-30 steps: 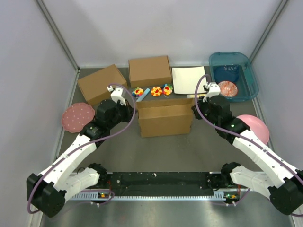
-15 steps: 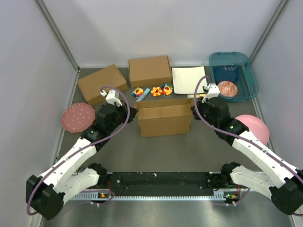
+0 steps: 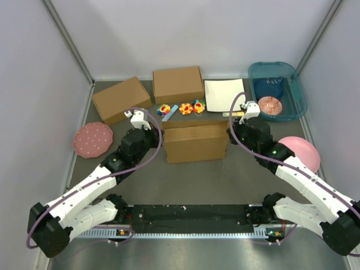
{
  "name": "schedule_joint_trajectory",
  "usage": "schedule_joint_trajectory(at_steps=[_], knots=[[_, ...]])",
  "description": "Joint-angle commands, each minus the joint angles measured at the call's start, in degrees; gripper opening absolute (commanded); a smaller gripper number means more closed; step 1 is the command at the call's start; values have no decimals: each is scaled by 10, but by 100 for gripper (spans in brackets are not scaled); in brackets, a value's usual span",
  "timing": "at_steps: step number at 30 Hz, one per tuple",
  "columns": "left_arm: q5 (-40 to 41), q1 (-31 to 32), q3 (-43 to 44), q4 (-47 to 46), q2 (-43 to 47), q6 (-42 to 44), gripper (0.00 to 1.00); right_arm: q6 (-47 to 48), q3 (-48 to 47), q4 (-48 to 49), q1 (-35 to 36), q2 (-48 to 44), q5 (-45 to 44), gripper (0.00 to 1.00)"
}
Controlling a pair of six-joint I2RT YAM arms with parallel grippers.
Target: Fold the paper box
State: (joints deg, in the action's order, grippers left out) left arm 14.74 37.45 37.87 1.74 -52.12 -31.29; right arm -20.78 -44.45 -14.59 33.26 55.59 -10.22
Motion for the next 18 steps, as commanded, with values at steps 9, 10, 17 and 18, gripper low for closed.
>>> schedule_joint_trajectory(at_steps=[9, 10, 17, 18], knots=[[163, 100, -1, 5, -13, 28, 0, -7, 30, -99, 14, 12, 18, 0], [169, 103, -2, 5, -16, 26, 0, -8, 30, -100, 14, 10, 19, 0], [207, 126, -17, 13, -32, 4, 0, -10, 31, -101, 15, 5, 20, 0], [213, 131, -20, 13, -33, 3, 0, -12, 31, -102, 15, 3, 18, 0]])
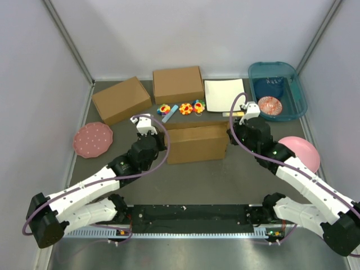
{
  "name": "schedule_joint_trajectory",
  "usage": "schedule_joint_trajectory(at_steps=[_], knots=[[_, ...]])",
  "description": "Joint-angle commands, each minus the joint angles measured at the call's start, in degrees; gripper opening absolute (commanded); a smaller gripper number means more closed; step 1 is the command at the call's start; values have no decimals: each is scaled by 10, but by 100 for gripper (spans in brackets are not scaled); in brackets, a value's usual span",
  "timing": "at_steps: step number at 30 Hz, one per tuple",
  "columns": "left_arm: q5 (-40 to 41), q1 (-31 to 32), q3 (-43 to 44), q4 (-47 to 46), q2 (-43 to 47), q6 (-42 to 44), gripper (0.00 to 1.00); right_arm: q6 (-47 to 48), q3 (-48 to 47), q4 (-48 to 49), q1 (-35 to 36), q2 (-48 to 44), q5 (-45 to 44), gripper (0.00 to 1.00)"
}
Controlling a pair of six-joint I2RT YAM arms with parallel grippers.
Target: Fold the paper box
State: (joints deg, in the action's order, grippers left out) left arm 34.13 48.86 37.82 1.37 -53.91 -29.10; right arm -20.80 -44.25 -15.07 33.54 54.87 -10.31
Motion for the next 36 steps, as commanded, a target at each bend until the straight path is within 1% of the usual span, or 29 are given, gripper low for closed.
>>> schedule_joint_trajectory(at_steps=[1, 3, 4, 6, 7, 13, 16, 23, 32, 35, 36], knots=[[23, 18, -25, 17, -17, -20, 0, -13, 25, -97, 12, 7, 18, 0], [31, 20, -28, 18, -20, -16, 0, -18, 15, -101, 12, 3, 17, 6], [32, 20, -28, 19, -23, -15, 0, -20, 9, -102, 12, 1, 13, 11], [36, 22, -28, 20, -26, -11, 0, -20, -6, -106, 11, -2, 8, 16], [37, 23, -28, 20, -29, -9, 0, -21, -12, -107, 11, -3, 4, 21], [39, 26, -22, 21, -37, 3, 0, -13, -51, -110, 11, -5, -19, 33], [42, 26, -22, 21, -40, 6, 0, -7, -68, -110, 12, -2, -34, 36], [42, 27, -22, 21, -48, 12, 0, 1, -94, -100, 12, 6, -65, 38], [39, 27, -25, 21, -50, 15, 0, 7, -102, -68, 11, 23, -55, 37], [35, 26, -24, 21, -51, 16, 0, 9, -101, -59, 12, 36, -53, 34], [34, 27, -23, 21, -51, 16, 0, 10, -100, -58, 11, 38, -50, 29]])
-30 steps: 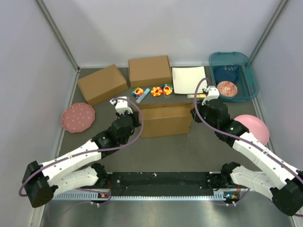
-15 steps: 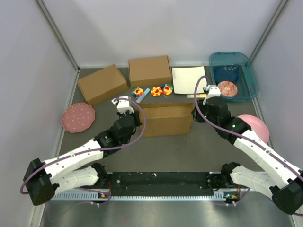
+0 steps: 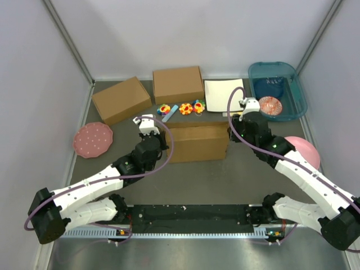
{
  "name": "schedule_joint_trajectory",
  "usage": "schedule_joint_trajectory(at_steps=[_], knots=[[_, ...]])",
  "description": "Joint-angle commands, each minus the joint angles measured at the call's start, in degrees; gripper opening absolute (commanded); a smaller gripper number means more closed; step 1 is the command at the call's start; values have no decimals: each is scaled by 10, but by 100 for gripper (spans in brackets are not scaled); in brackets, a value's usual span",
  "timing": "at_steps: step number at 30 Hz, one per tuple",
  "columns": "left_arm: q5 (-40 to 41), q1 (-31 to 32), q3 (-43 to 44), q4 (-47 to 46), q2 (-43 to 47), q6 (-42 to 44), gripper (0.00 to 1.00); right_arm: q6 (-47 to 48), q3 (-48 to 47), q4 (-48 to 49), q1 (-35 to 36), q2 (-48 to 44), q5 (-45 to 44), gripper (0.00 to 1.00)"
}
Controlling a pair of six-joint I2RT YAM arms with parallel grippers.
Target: Fold the paper box
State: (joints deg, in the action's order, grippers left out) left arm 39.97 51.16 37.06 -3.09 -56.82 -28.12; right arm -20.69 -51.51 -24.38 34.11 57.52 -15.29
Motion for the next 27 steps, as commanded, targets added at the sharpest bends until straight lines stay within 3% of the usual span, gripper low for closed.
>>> schedule_joint_trajectory(at_steps=[1, 3, 7, 22, 27], knots=[[-24, 3, -15, 66, -22, 7, 0, 9, -26, 37, 6, 14, 0, 25], [-25, 4, -13, 69, -19, 9, 0, 9, -20, 39, 6, 15, 1, 15], [-18, 4, -10, 76, -7, 10, 1, 13, -8, 42, 6, 8, -1, 6], [22, 3, 21, 70, 38, 57, 17, 18, 6, 41, 6, -4, 2, 3], [30, 3, 36, 66, 42, 72, 30, 17, 8, 39, 6, -4, 2, 3]])
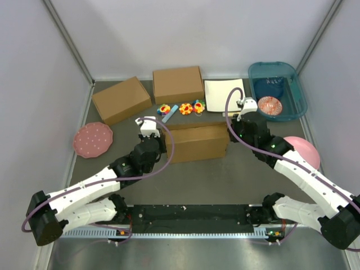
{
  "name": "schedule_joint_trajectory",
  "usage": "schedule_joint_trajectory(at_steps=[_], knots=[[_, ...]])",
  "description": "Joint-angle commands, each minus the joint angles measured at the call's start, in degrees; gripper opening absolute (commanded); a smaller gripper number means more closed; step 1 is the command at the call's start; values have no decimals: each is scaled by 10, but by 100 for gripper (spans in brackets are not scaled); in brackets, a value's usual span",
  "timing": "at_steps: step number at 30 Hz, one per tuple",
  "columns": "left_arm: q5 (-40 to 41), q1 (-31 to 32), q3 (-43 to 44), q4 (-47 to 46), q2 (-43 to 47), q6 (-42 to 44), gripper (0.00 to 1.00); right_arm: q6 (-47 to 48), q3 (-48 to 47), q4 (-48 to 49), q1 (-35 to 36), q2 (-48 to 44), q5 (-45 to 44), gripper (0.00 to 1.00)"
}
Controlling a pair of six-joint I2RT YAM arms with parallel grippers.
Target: Fold the paper box
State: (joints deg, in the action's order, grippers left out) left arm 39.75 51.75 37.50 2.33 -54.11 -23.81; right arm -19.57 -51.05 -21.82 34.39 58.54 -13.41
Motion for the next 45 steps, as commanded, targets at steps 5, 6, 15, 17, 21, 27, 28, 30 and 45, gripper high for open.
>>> schedule_joint_trajectory(at_steps=[5, 6, 15, 17, 21, 27, 28, 30, 45], knots=[[33, -3, 50, 12, 16, 36, 38, 6, 3, 12, 2, -14, -16, 4], [33, -3, 52, 12, 18, 37, 39, 5, 3, 11, 3, -13, -16, 4], [27, -4, 66, 13, 29, 43, 43, 6, 1, 10, 3, -12, -14, 5], [21, -6, 65, 13, 29, 41, 40, 6, 1, 11, 3, -11, -13, 5], [1, -7, 57, 14, 28, 29, 32, 6, 0, 11, 2, -11, -12, 5], [-23, -8, 45, 8, 23, 17, 20, 5, 2, 12, 3, -11, -11, 5], [-27, -8, 44, 8, 22, 14, 20, 5, 2, 11, 3, -11, -11, 5], [-31, -9, 44, 7, 19, 10, 21, 5, 2, 12, 2, -11, -11, 5], [-57, -9, 36, 5, 8, 3, 9, 2, 6, 12, 3, -11, -8, 5]])
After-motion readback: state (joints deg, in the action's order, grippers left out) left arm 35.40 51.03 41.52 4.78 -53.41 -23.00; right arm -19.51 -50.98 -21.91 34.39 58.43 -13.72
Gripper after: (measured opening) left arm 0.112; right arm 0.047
